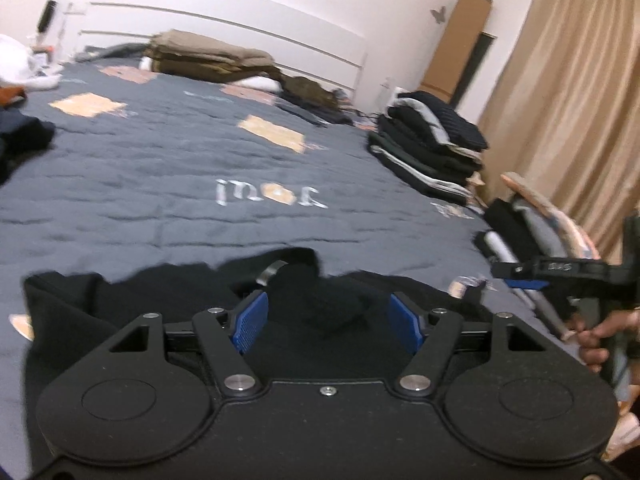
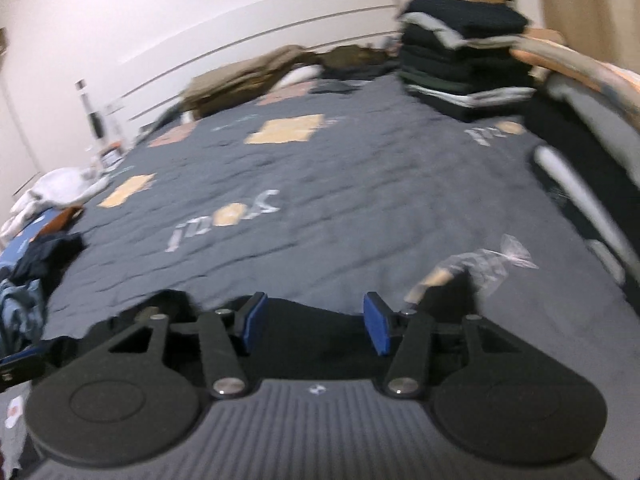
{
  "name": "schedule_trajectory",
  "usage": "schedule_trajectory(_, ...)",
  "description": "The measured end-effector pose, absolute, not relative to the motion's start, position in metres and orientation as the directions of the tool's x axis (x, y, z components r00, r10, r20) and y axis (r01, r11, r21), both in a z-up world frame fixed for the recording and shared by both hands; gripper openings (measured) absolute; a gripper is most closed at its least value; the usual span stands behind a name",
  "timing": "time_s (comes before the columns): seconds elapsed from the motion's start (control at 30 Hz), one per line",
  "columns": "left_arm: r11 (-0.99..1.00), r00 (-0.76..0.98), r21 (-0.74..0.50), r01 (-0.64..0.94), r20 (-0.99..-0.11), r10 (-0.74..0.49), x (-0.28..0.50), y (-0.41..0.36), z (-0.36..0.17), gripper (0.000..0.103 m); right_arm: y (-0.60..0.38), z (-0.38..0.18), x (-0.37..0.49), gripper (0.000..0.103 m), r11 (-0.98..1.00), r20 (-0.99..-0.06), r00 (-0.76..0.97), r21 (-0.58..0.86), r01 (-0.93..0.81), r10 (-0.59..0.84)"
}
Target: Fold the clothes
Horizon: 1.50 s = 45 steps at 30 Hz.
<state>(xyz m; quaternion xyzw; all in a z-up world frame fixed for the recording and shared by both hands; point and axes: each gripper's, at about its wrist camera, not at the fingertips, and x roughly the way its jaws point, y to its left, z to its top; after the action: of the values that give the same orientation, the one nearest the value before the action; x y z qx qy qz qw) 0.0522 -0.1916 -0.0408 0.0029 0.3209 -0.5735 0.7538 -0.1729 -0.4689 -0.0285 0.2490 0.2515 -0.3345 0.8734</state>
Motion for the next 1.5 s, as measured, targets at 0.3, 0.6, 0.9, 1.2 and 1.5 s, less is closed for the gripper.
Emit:
schedule_trajectory(0.3,0.233,-0.012,-0.486,0.843,-0.449,-0.894,0.010,-0.199,-0.050,0.066,-0.495,-0.056,-0.216,0.052,0.590,-0.639,0.580,0.234,0.772,-0.505)
schedule_trajectory(0.6,0.153,-0.101,-0.494,0.856,-0.450,-0.887,-0.020,-0.217,-0.060,0.068,-0.512,-0.084,-0.242,0.052,0.546,-0.708,0.561,0.291,0.786,-0.430)
schedule_trajectory(0.9,0.139,-0.121,-0.476,0.868,-0.475,-0.872,-0.036,-0.227,-0.069,0.068,-0.521,-0.113,-0.255,0.052,0.406,-0.713,0.623,0.491,0.771,-0.320)
schedule_trajectory(1.2,0.142,-0.119,-0.463,0.875,-0.490,-0.864,-0.037,-0.228,-0.070,0.068,-0.524,-0.122,-0.269,0.007,0.246,-0.629,0.710,0.669,0.702,-0.315)
schedule_trajectory(1.5,0.134,-0.125,-0.473,0.871,-0.477,-0.870,-0.037,-0.225,-0.065,0.068,-0.521,-0.081,-0.324,0.005,0.170,-0.566,0.667,0.687,0.707,-0.485)
